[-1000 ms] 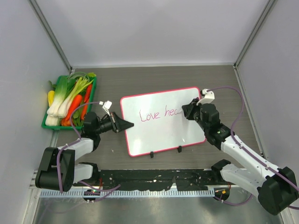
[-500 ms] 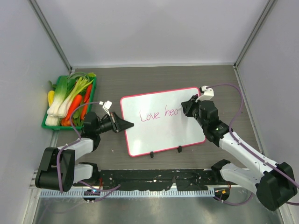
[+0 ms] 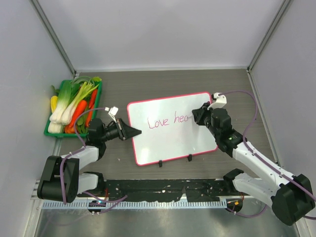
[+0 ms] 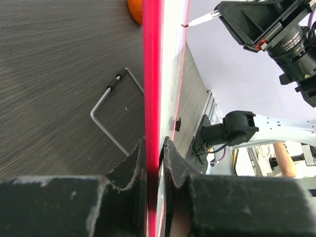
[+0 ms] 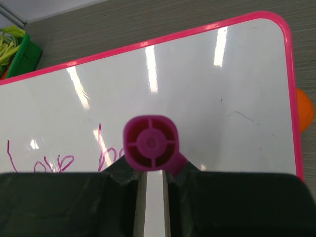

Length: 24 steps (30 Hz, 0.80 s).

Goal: Write a sentence on the whiteboard
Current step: Write on the whiteboard with the whiteboard.

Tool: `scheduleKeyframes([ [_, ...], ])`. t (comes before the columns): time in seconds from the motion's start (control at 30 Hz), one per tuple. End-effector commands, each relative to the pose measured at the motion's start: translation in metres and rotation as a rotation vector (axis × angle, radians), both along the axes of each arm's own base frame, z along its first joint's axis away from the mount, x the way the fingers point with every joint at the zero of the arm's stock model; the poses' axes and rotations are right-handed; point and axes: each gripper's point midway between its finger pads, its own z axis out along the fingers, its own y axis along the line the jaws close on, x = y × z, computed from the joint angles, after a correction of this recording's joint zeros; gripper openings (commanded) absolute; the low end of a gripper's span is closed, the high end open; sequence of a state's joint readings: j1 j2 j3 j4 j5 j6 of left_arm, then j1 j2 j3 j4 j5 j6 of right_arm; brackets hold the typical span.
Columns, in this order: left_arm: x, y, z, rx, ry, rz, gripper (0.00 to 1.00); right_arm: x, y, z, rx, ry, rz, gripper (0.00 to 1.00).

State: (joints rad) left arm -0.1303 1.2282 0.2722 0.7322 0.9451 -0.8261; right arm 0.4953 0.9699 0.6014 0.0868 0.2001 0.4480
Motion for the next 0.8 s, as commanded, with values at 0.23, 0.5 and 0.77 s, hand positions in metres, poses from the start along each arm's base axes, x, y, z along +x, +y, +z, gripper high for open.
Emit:
scheduleKeyframes([
  [0.23,0.009,0.005,-0.017,0.085,-0.041,0.045,0.0,-0.014,-0.009,-0.021,-0.027,0.044,-0.001,0.0],
  [0.5,0.009,0.005,-0.017,0.086,-0.041,0.045,0.0,-0.011,-0.013,-0.011,-0.027,0.021,-0.032,0.01],
  [0.77,0.009,0.005,-0.017,0.087,-0.041,0.046,0.0,-0.002,-0.011,0.02,0.006,-0.043,-0.043,0.01],
])
